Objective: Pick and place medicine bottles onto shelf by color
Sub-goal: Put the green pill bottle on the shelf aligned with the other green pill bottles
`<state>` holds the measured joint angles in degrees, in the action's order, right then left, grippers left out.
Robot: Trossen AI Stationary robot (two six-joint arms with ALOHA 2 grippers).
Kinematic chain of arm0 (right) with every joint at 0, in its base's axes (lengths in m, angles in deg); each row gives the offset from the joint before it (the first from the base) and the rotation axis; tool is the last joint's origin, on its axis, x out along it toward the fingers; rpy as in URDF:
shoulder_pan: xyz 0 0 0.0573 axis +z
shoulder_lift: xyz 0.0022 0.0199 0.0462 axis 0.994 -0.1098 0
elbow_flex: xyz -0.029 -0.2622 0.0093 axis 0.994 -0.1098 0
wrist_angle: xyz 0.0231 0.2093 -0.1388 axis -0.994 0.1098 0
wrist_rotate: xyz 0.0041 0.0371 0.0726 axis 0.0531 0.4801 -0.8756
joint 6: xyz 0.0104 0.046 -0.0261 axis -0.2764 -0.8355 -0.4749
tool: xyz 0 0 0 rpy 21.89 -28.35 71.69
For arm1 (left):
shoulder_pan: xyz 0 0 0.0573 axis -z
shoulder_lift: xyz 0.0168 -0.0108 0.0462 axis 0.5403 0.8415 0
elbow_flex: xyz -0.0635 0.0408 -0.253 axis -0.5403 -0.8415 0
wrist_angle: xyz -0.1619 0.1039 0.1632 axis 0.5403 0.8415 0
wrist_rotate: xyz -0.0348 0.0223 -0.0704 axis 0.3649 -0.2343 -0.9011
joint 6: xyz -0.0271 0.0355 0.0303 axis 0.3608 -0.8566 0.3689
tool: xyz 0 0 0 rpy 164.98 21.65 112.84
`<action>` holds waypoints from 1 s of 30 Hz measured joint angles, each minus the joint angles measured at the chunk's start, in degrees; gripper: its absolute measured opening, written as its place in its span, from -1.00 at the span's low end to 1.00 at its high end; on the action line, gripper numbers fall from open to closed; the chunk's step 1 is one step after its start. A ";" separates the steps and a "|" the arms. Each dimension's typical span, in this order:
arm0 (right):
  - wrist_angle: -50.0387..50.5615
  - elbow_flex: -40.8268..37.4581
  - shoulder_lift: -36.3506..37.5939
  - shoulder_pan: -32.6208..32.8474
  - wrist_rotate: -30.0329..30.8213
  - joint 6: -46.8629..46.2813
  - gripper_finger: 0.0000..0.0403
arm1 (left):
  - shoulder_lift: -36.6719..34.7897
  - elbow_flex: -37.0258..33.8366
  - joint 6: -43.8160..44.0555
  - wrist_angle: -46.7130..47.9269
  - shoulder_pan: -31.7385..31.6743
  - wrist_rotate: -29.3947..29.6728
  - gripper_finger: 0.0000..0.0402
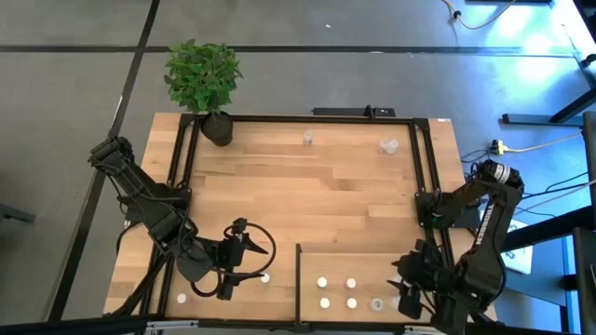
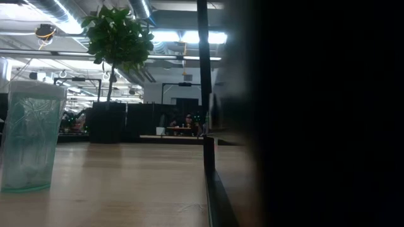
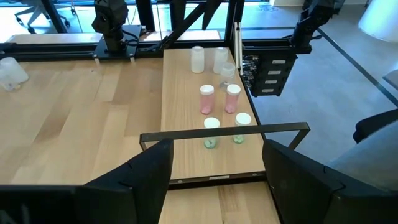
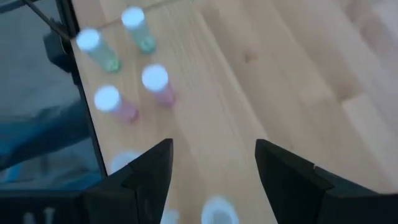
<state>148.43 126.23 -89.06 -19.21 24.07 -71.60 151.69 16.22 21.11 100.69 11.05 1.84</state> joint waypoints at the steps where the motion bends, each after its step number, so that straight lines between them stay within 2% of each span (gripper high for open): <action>1: -0.02 0.55 0.00 -0.69 0.62 1.72 0.14 | 0.00 0.00 0.00 0.00 0.00 0.00 0.19; 10: -1.41 3.12 0.00 -7.41 10.74 17.03 0.14 | 0.00 0.00 0.00 0.00 0.00 0.00 0.19; 13: -1.75 3.26 0.00 -9.50 10.86 17.76 0.14 | 0.00 0.00 -0.02 0.00 0.00 0.00 0.19; 17: -2.00 3.26 0.00 -11.34 10.84 17.67 0.14 | 0.00 0.00 -8.52 -0.02 -0.60 1.59 0.19; 20: -2.05 3.26 0.00 -12.14 10.84 17.62 0.14 | 0.00 0.00 -11.64 -0.01 -0.83 1.88 0.19; 30: -0.80 3.26 0.00 -16.50 10.82 20.75 0.14 | 0.00 0.00 -9.79 -0.01 -1.12 1.81 0.19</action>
<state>147.63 129.49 -89.06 -35.71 34.89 -50.85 151.69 16.22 11.32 100.68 9.93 3.64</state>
